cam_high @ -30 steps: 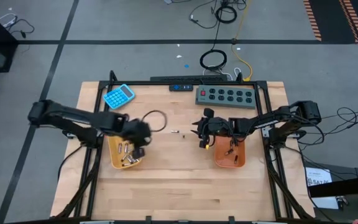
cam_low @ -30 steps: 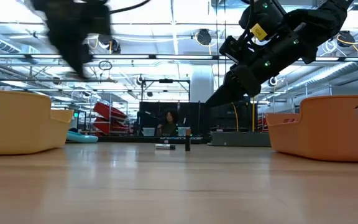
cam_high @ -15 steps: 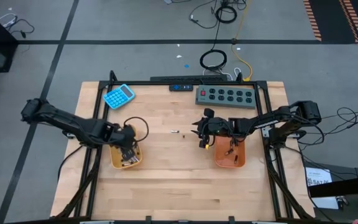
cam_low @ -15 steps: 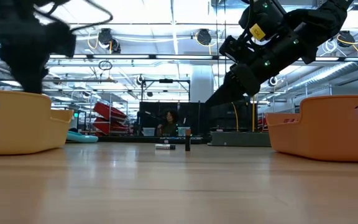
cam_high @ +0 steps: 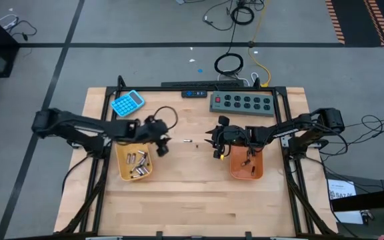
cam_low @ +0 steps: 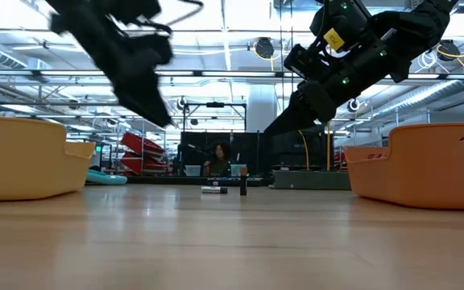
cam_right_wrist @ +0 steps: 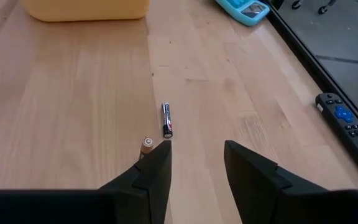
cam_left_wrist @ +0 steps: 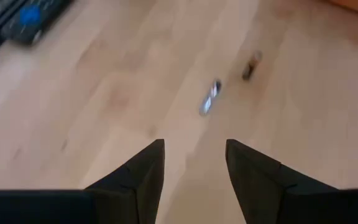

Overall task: Sort batteries
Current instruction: Put the silver battery into the yellow bin

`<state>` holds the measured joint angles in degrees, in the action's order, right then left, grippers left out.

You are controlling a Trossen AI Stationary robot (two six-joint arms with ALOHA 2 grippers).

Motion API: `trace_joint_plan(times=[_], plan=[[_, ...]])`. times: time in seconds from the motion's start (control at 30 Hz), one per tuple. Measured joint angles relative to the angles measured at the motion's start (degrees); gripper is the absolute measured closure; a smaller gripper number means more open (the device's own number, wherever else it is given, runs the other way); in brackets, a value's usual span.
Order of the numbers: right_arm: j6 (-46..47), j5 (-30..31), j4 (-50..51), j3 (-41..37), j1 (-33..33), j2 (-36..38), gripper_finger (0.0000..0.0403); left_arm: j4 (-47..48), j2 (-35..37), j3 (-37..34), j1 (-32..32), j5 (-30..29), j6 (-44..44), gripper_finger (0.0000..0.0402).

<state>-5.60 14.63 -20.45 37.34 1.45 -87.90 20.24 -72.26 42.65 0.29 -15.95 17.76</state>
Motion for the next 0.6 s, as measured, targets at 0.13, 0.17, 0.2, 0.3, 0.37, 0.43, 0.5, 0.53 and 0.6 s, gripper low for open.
trace_joint_plan(times=[0.13, 0.17, 0.2, 0.3, 0.37, 0.43, 0.5, 0.53, 0.6], plan=[[-0.52, 0.0, -0.02, 0.0, 0.0, 0.0, 0.0264, -12.14, -8.14, 0.0, 3.67, 2.68, -6.62, 0.022], [-0.55, 0.0, 0.0, 0.0, 0.0, 0.0, 0.0264, -15.16, -10.05, 0.0, 4.27, 3.15, -8.07, 0.022], [-0.55, 0.0, 0.0, 0.0, 0.0, 0.0, 0.0264, -17.87, -11.89, 0.0, 4.8, 3.85, -9.5, 0.022], [-0.5, 0.0, 0.03, 0.0, 0.0, 0.0, 0.0264, -23.99, -16.86, 0.02, 6.06, 6.77, -13.68, 0.022], [-0.38, 0.0, 0.07, 0.0, 0.0, 0.0, 0.0264, -24.2, -19.79, 0.65, 6.77, 8.72, -15.6, 0.022], [-0.41, -0.02, 0.05, 0.0, -0.01, 0.0, 0.0264, -24.21, -22.37, 1.61, 7.36, 10.08, -16.84, 0.0219], [-0.47, -0.02, 0.06, 0.0, 0.0, 0.0, 0.0264, -24.37, -24.6, 2.73, 7.81, 11.7, -17.8, 0.0219], [-0.51, -0.02, 0.05, 0.0, 0.0, 0.0, 0.0264, -24.63, -25.56, 3.29, 7.93, 12.44, -18.37, 0.0219], [-0.52, -0.02, 0.06, 0.0, 0.0, 0.0, 0.0264, -25.23, -27.32, 4.21, 8.01, 13.28, -18.78, 0.0219]])
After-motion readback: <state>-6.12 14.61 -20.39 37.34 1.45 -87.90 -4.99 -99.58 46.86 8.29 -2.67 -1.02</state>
